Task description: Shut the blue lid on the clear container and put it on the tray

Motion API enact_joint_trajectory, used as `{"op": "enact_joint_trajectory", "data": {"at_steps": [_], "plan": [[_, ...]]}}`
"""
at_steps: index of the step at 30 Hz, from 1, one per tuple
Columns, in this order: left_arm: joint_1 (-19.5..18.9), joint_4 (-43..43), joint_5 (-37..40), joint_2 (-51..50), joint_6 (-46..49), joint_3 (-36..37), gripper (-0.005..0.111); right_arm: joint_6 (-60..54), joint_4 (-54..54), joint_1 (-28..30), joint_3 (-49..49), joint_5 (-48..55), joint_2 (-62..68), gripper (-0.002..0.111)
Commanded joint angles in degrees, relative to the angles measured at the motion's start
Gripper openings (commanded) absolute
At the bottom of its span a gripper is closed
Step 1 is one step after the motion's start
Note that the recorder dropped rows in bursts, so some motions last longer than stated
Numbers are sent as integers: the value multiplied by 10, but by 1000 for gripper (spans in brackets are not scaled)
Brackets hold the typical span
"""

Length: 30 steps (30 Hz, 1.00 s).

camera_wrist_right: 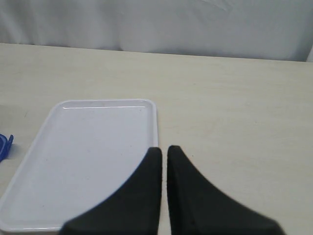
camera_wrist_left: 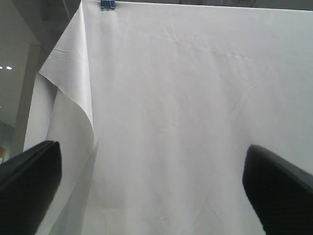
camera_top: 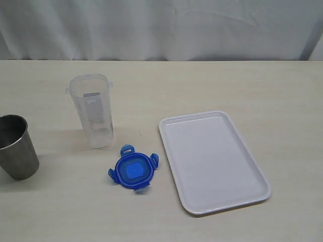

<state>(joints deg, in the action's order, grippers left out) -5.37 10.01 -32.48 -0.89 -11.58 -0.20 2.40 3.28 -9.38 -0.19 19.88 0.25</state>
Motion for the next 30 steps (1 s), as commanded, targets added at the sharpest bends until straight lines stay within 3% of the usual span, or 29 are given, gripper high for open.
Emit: {"op": "enact_joint_trajectory", "data": {"at_steps": [1,13,30], "plan": [[-2,1,-24,-72,-4,2,105,-1,1,-1,2,-1,-3,4],[-2,56,-122,-400,-2,2,105,-1,1,-1,2,-1,-3,4],[-2,75,-143,-629,27,2,105,-1,1,-1,2,-1,-3,4]]}}
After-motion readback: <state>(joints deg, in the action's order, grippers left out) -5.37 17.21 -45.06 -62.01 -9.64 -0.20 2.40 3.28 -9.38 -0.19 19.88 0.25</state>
